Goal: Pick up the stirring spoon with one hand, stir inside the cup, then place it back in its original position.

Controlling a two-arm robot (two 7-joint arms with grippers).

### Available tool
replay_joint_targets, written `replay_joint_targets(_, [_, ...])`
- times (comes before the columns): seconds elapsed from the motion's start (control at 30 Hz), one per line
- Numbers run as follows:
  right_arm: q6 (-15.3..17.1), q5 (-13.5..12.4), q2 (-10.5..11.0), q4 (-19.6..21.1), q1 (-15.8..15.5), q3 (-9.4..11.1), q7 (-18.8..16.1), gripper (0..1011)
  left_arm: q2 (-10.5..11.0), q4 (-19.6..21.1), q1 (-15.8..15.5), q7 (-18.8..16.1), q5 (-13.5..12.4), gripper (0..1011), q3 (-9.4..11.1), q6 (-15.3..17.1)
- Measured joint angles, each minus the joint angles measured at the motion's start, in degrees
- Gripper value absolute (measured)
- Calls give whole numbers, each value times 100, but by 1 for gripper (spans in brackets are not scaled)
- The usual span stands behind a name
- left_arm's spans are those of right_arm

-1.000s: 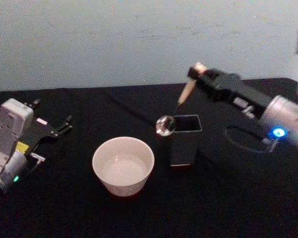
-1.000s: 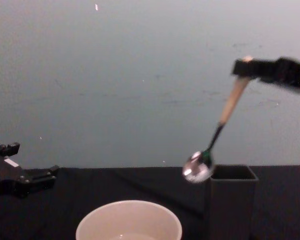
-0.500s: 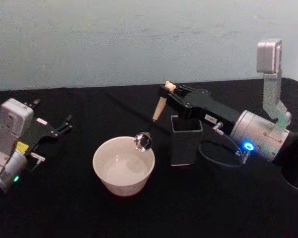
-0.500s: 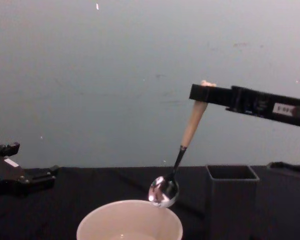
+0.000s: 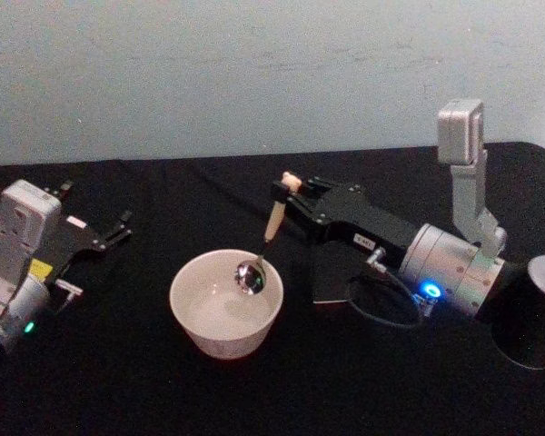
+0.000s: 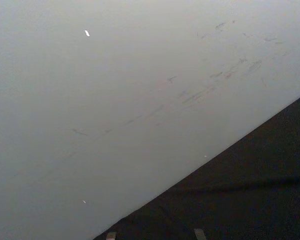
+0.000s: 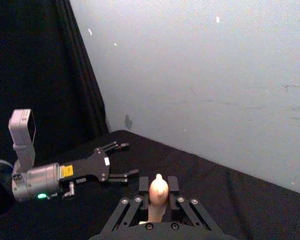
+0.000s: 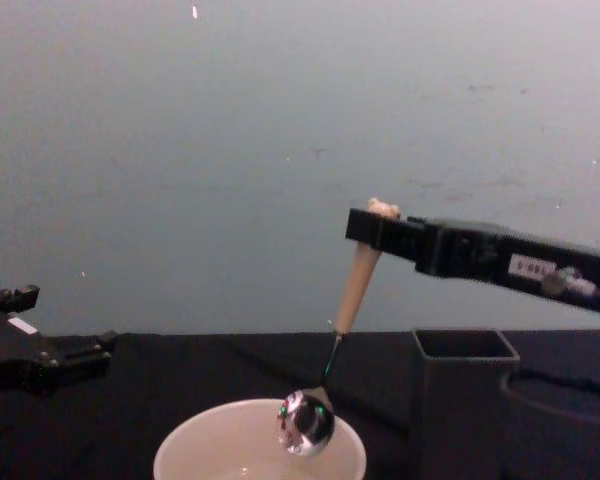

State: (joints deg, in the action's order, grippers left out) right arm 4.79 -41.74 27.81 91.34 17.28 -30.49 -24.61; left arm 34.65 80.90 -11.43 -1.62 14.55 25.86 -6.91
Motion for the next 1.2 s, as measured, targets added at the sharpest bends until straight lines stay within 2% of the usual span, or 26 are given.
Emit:
replay_joint_targets(0.47, [-243, 564, -269, -351, 43, -111, -114, 216, 0, 0, 0, 0, 0, 1001, 0, 0])
replay_joint_targets(0.9, [-227, 787, -408, -410, -4, -58, -168, 216, 0, 0, 0, 0, 0, 1001, 0, 0])
replay_joint_targets(1.2, [-219, 789, -405, -408, -5, -56, -167, 216, 0, 0, 0, 0, 0, 1001, 0, 0])
